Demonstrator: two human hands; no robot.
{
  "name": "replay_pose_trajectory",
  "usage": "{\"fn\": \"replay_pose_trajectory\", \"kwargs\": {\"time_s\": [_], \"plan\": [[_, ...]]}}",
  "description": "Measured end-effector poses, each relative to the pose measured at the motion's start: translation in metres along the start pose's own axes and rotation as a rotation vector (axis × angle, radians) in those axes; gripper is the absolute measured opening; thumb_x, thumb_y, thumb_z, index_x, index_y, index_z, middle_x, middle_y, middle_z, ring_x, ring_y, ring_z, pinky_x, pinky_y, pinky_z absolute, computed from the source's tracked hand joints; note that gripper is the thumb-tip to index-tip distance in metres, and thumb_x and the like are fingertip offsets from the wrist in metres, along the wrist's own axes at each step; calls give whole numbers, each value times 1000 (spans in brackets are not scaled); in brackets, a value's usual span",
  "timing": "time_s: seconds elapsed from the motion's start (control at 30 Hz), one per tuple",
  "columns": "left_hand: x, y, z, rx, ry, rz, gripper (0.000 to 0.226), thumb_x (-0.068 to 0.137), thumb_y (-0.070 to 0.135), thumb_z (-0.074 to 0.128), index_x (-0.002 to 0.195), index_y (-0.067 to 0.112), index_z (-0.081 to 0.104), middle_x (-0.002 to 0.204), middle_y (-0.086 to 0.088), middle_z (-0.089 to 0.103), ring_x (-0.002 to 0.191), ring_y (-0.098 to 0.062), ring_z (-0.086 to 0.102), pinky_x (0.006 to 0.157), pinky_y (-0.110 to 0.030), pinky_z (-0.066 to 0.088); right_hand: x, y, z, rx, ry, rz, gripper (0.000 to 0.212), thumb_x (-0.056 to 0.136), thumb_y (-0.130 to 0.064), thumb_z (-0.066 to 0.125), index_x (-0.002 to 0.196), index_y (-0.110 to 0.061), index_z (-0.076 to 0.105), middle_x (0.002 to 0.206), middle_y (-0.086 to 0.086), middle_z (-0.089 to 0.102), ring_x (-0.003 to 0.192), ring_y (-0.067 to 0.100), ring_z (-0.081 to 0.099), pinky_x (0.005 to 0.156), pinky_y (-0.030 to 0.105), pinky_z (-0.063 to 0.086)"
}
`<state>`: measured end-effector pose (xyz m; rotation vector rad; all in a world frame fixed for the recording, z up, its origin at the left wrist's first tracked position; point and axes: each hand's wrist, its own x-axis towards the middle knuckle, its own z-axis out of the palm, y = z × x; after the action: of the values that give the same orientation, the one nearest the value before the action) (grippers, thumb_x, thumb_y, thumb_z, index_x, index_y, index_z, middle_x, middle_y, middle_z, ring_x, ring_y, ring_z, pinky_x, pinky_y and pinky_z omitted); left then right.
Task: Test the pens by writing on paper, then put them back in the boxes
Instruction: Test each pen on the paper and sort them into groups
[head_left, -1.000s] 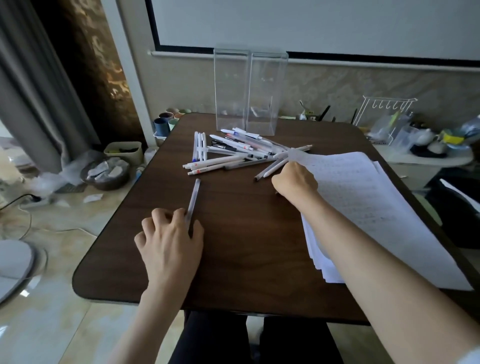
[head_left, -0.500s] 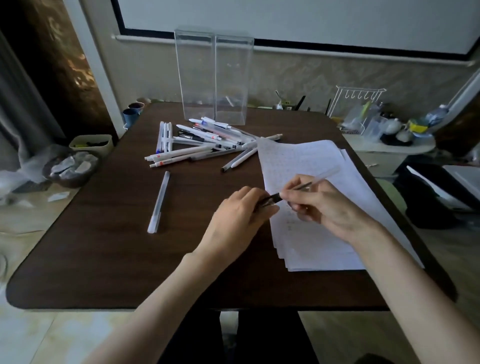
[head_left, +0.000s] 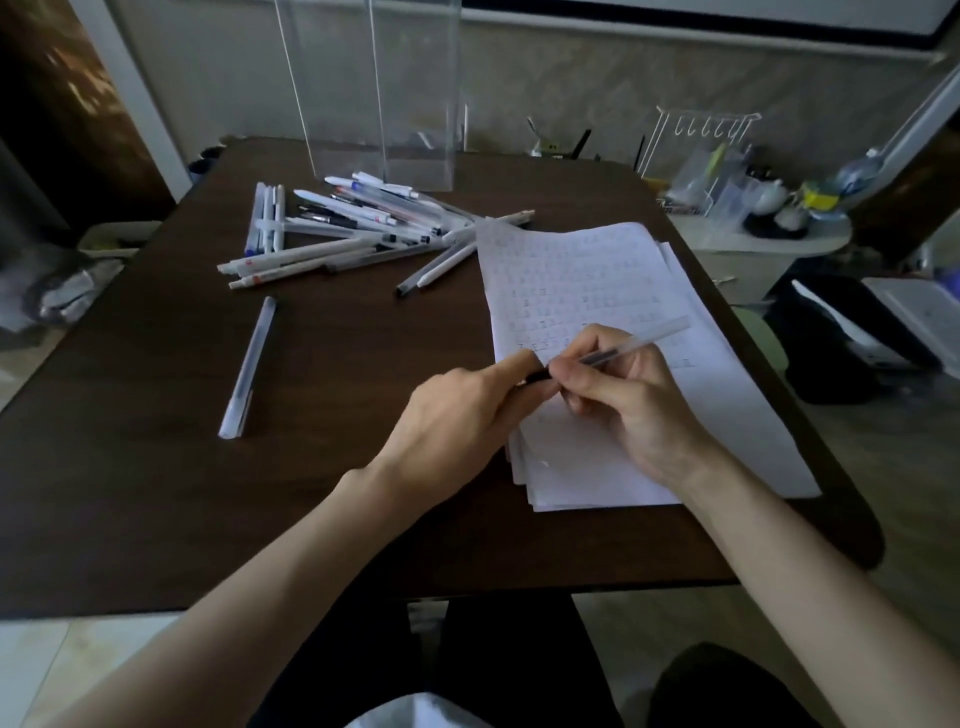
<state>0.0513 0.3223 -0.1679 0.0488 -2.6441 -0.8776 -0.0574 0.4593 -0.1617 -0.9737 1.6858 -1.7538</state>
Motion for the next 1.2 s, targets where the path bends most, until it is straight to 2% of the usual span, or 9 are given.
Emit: {"fn": "replay_pose_trajectory", "kwargs": {"time_s": [0.2,0.3,0.43,0.53,0.63,0.7,0.87,1.0,1.2], "plan": [[-4,5,0,97,-4,-166,48,83,64,37,112,26,40,82,8,61,76,-16,59,60,-32,42,0,2,-3,169,82,-24,12,85,-13,51,84,-7,61,63,5,62,60,16,57,53,24,42],[-24,6,3,151,41,-74,57,82,65,42,125,27,41,99,10,58,91,-12,56,67,-26,41,0,3,-3,93,177,-62,18,87,-15,48,89,-4,62,72,9,66,66,19,59,55,25,44],[-36,2,10,309,-43,174,49,86,60,37,116,29,60,84,8,55,76,-14,53,63,-27,39,-1,6,6,-230,325,-84,21,88,-15,65,71,-8,54,59,1,58,54,5,54,55,16,44],[-35,-2,14,310,-14,213,43,87,51,40,110,27,67,74,7,51,67,-15,52,57,-25,36,-3,10,3,-354,365,-27,30,85,-9,65,64,-11,43,52,4,48,47,9,48,53,27,45],[-36,-1,14,304,3,221,40,88,48,41,108,26,68,72,7,51,65,-15,52,55,-24,35,-4,12,2,-399,348,26,32,74,-10,59,57,-12,32,48,15,33,41,12,37,49,35,37],[-36,1,14,299,3,210,39,88,47,41,107,26,69,71,7,52,64,-15,52,55,-24,34,-4,13,3,-414,331,10,33,76,-6,59,57,-8,32,49,21,36,39,11,40,49,34,40],[-36,2,15,308,13,192,39,87,47,42,105,26,69,70,7,52,63,-16,52,56,-22,30,-4,15,2,-472,287,-19,33,84,0,59,61,-1,36,49,22,45,39,7,47,48,21,42],[-35,3,16,299,7,168,39,87,48,42,106,27,69,70,8,52,64,-15,52,56,-23,31,-3,16,2,-465,299,-41,33,79,-4,58,60,-4,32,52,23,37,40,11,42,47,31,39],[-34,5,14,278,-13,149,40,86,48,42,107,27,69,71,8,52,65,-14,52,58,-22,30,-4,13,3,-446,279,-19,30,73,-6,56,58,-5,30,50,22,31,39,13,37,45,32,36]]}}
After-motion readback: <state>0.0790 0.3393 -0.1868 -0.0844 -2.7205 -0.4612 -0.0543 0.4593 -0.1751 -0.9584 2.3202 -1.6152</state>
